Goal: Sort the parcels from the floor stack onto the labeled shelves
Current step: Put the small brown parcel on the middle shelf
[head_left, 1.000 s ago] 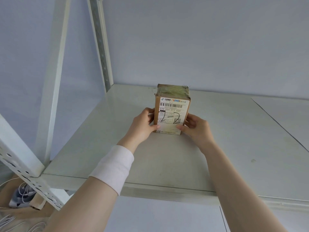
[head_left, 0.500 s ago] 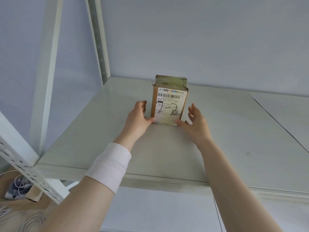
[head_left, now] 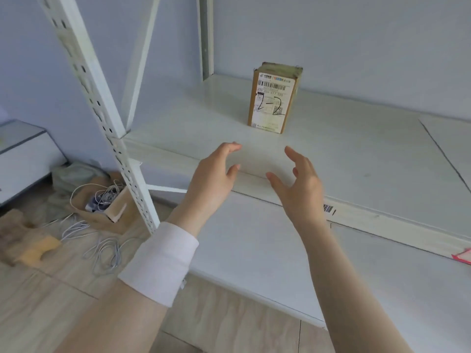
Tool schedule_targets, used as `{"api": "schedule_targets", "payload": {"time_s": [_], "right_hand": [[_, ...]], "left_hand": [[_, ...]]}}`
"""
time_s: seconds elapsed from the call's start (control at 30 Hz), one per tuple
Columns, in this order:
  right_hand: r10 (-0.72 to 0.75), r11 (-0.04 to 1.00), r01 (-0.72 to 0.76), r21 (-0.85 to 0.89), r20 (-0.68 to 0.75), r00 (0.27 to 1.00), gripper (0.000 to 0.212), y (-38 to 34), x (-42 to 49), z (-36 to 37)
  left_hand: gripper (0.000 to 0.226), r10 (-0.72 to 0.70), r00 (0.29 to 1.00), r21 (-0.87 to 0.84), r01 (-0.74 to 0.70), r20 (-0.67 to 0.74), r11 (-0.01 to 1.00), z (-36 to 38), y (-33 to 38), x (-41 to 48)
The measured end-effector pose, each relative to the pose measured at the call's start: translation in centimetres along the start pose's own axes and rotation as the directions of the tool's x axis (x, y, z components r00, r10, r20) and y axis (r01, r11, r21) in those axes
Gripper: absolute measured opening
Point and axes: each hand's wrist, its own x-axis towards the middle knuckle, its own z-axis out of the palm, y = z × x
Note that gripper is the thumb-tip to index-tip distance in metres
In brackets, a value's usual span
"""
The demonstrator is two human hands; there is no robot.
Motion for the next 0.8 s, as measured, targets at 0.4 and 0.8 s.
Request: {"api": "schedule_targets", "payload": {"time_s": [0.4,0.8], "right_hand": [[0.043,0.988,-0.004,-0.157,0.245,0.969,0.048,0.3,-17.9,1.8],[0.327,0.902,-0.001,-0.431,0.683,0.653,0.052,1.5,-37.7,3.1]], "left_hand": [[0.037,-0.142,0.981,0.214,0.111,0.134,0.971,-1.4,-2.2,-17.7],[0.038,-0.481,0.843,0.466,0.335,0.241,0.819,-0.4,-6.0,-40.4]]}}
